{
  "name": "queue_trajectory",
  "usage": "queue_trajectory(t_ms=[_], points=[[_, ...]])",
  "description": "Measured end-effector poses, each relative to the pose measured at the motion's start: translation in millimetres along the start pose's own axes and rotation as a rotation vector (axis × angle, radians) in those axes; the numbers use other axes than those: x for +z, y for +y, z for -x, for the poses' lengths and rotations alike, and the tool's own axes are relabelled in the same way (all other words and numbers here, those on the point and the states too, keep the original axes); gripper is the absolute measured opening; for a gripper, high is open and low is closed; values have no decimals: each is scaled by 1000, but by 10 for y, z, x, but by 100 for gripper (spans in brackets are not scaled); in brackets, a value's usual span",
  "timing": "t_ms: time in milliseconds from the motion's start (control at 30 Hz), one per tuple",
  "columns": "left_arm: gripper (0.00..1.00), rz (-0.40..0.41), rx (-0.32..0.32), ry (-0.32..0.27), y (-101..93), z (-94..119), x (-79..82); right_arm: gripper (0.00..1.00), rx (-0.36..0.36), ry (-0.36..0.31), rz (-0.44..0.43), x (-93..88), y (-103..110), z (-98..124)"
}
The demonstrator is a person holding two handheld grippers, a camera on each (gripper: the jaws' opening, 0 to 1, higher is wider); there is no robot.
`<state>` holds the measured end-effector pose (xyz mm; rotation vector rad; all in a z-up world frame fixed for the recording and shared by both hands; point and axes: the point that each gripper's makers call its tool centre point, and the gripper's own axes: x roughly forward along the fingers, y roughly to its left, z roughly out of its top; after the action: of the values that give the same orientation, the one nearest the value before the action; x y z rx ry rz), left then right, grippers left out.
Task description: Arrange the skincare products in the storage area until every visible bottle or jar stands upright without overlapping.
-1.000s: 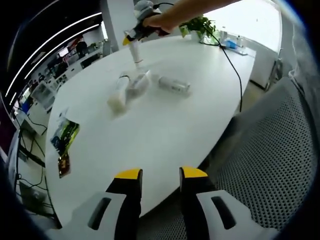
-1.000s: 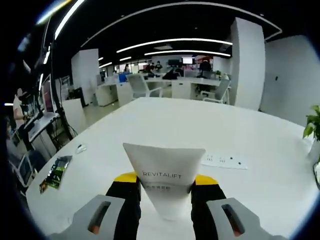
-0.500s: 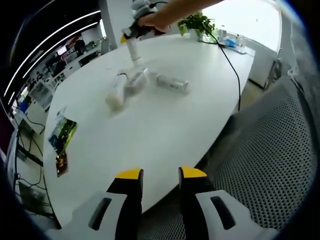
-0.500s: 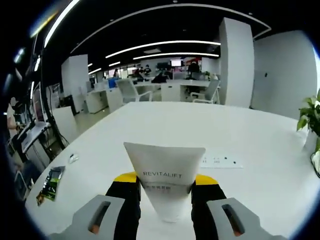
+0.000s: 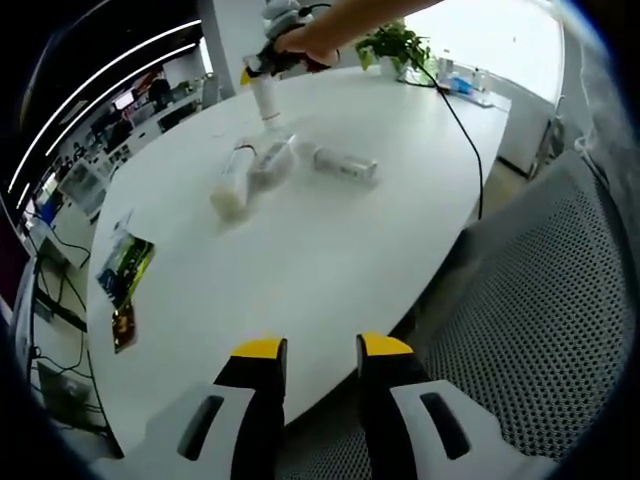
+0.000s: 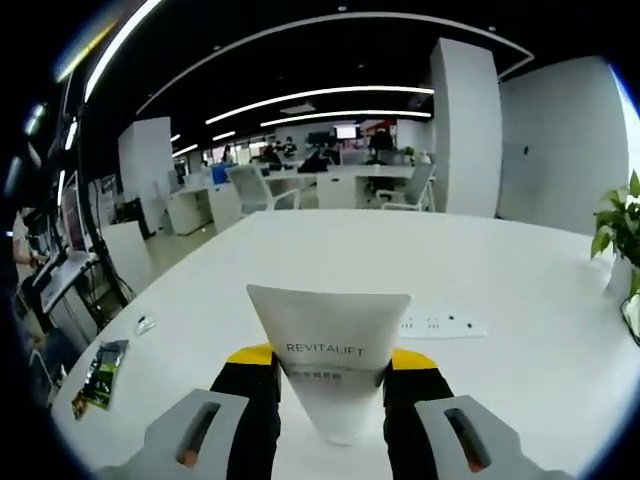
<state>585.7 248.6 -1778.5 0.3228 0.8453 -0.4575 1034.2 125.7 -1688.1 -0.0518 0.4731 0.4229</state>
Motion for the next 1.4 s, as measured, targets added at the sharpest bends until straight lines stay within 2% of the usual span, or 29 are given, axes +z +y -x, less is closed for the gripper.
queue_trajectory(t_ms=[500,900,1400], points=[[23,-4,0,-5,-6,7,12,37,-6,14,9,-13,12,41],[23,-4,9,-14,7,18,23,42,3,22,17,-25,39,75],[23,-8,14,-22,15,28,38,41,0,40,22,-13,4,95]])
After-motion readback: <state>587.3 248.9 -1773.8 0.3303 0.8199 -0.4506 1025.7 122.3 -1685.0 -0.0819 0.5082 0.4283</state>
